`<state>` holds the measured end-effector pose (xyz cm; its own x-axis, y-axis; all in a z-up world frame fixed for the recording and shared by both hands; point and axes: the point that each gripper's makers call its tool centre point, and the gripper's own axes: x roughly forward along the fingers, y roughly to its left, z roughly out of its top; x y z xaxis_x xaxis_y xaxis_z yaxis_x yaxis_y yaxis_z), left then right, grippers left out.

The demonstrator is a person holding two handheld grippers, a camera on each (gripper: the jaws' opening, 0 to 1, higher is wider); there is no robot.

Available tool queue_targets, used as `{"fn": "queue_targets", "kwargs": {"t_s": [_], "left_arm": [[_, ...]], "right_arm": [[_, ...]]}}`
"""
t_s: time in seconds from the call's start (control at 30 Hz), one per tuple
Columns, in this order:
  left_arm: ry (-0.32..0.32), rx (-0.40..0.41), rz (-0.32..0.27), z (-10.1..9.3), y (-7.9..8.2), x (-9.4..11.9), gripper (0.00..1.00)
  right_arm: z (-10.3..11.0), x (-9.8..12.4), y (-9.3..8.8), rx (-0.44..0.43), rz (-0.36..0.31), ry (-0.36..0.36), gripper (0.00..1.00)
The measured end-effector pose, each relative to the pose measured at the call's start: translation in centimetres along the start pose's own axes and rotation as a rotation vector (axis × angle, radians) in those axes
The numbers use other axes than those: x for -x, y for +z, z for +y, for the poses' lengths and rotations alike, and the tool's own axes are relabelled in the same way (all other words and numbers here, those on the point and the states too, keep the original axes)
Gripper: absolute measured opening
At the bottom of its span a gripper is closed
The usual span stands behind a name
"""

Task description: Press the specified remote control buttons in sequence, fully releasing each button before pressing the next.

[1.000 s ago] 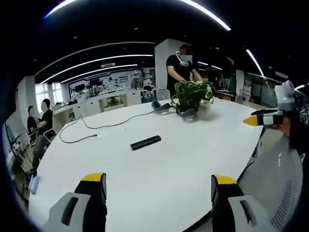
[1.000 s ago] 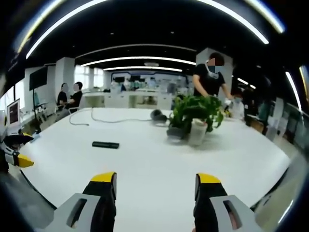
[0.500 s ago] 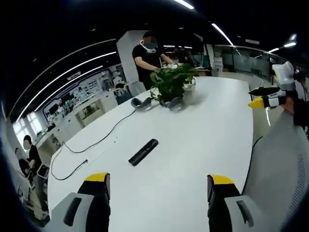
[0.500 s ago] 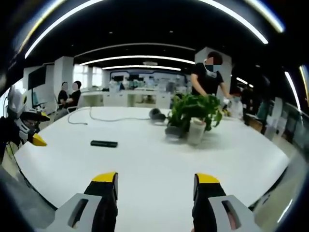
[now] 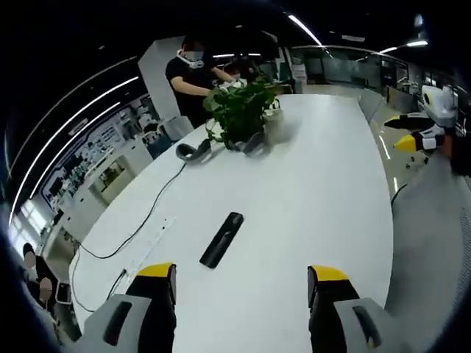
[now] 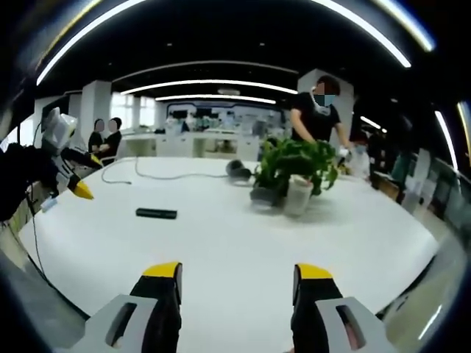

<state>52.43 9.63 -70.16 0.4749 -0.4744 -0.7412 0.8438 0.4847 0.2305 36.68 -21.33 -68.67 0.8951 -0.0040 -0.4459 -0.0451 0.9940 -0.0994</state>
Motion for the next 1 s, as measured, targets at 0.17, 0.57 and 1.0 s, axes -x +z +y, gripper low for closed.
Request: {"fn": "queue_targets", "kwargs": {"t_s": [0.17,0.57,1.0], "left_arm": [[-0.034,-0.029,0.043,1.5,-0.3,-1.9,0.74],[-0.127,-0.158,0.224,3.2,-2.5,-7.7,0.63],[-0.238,-0.182,0.296,4.9,-4.2,-12.9,0.51]], "right_arm": [[0.4,-0.2,-0.4,0.021,0.022,0.011,0.58],[0.4,-0.4,-0.8,0.037,0.051,0.013,0.57],[0.4,-0.6,-1.4,0.052,0.081,0.01,0.56]]}}
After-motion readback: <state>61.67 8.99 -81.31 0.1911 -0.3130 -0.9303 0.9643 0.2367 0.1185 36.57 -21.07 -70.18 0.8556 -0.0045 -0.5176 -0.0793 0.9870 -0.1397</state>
